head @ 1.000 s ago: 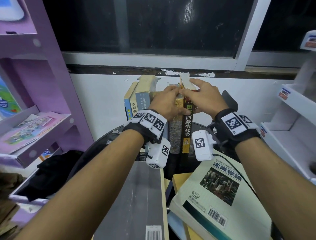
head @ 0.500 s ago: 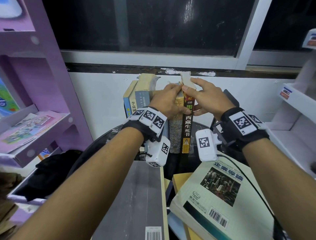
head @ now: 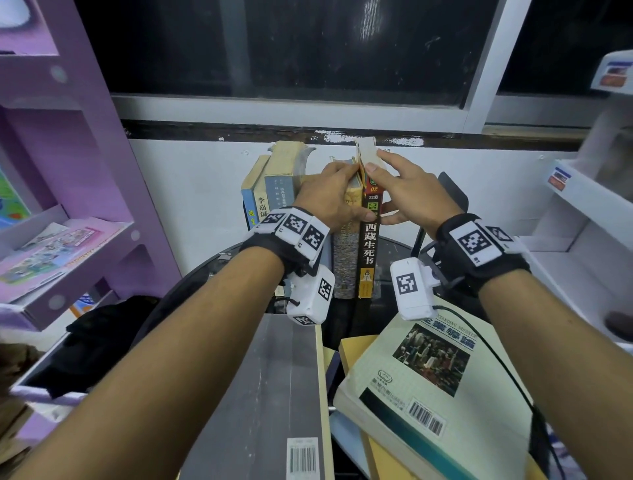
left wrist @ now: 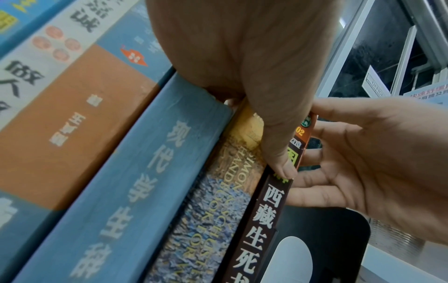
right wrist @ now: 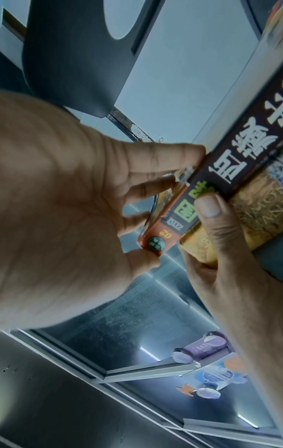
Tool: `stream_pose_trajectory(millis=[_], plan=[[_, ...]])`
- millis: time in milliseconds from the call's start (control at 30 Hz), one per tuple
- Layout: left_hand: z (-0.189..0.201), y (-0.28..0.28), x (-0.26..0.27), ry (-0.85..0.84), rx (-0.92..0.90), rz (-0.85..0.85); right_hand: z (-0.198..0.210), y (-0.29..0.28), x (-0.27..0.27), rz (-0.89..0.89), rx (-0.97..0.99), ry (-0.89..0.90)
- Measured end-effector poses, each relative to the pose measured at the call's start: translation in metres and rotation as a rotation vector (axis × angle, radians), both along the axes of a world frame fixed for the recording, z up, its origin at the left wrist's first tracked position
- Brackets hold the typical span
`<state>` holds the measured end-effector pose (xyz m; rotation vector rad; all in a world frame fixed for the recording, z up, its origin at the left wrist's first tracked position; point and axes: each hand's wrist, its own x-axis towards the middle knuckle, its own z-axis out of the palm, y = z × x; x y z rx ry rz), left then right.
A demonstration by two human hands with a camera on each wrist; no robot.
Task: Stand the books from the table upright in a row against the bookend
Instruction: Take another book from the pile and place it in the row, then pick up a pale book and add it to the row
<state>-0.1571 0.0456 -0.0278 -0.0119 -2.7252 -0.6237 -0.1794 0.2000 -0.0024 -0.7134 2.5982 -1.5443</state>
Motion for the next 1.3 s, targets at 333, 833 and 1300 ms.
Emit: stream_pose_trajectory(millis=[333, 833, 1300], plan=[[0.001, 0.006, 0.008, 0.037, -0.020, 0.025, -0.001, 0.009, 0.004, 0.047, 0.009, -0.008], [0.003, 0.017, 0.053, 0.013, -0.014, 0.007, 0.007, 0.024, 0.031, 0.060, 0.127, 0.008], [0.000, 0.050, 0.106, 0.000, 0.013, 0.026, 0.001, 0.064, 0.080, 0.046, 0.316, -0.004]])
